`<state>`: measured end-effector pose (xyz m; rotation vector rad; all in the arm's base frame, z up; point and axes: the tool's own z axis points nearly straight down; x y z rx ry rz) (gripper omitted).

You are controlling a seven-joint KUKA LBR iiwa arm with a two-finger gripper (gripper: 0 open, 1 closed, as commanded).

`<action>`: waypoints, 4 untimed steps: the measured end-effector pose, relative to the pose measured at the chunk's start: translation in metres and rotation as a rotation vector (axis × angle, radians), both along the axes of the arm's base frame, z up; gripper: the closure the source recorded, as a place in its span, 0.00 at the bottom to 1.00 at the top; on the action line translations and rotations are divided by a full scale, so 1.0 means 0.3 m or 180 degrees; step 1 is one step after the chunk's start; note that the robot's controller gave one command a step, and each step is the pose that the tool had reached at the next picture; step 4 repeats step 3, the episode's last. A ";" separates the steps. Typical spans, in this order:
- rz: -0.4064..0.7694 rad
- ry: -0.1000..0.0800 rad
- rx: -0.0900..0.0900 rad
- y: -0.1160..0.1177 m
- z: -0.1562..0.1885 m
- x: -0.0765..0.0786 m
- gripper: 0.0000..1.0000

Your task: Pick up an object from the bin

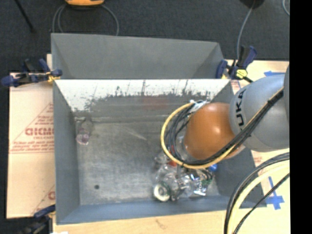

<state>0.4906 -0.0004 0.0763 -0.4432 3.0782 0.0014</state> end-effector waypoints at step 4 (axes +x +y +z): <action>0.1965 0.0063 -0.0052 0.145 0.419 0.006 1.00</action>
Offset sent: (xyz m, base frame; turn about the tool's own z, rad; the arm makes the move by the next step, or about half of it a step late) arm -0.0176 0.0595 -0.0063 -0.4407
